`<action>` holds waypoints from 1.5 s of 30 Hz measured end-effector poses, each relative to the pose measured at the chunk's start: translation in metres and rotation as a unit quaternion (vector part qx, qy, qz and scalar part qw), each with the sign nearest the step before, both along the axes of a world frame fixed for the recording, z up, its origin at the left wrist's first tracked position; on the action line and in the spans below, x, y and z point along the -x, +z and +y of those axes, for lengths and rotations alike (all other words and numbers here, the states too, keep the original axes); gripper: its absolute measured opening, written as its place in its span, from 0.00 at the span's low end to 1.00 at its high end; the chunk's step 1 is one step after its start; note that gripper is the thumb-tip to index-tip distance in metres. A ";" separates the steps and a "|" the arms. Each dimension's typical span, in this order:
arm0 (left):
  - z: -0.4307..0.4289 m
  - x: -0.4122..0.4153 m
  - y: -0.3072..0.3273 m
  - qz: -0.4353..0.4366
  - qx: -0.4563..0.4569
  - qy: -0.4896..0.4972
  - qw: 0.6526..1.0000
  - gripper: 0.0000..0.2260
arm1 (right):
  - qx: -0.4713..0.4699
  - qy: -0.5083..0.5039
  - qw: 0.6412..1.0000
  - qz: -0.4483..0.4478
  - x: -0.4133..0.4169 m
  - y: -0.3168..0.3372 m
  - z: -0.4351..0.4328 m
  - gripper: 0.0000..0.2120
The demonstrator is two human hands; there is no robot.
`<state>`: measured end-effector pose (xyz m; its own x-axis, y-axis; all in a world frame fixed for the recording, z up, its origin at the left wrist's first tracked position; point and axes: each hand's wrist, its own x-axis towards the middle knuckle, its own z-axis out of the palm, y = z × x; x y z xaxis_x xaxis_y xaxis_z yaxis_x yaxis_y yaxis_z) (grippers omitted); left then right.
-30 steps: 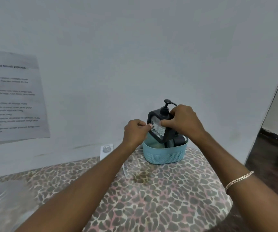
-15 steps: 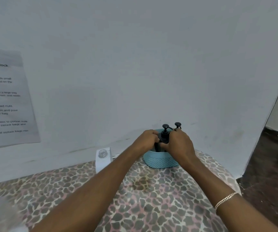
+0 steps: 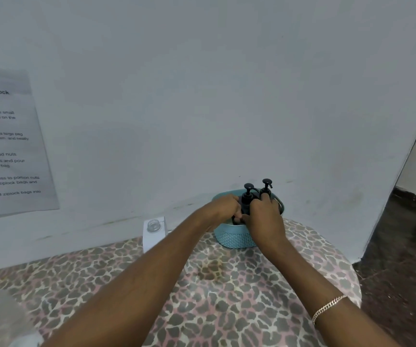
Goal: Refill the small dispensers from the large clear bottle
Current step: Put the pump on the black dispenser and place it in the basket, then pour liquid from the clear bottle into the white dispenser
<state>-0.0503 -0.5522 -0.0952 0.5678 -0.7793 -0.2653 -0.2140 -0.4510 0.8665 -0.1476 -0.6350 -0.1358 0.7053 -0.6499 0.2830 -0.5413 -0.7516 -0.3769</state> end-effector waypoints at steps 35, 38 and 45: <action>0.215 0.106 -0.035 -0.218 0.198 0.219 0.930 0.18 | -0.102 0.195 0.951 -0.216 0.053 -0.021 0.148 0.23; 0.257 0.120 -0.042 -0.250 0.189 0.234 0.920 0.20 | -0.103 0.204 0.953 -0.198 0.043 -0.024 0.171 0.27; 0.321 0.137 -0.039 -0.376 0.174 0.257 0.873 0.20 | -0.113 0.180 0.965 -0.154 0.014 -0.027 0.208 0.34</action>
<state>-0.1877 -0.2316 -0.1343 0.7781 -0.3294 0.5349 -0.6281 -0.3927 0.6718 -0.1618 -0.4266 -0.1627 0.8020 -0.4487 0.3944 -0.0978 -0.7499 -0.6543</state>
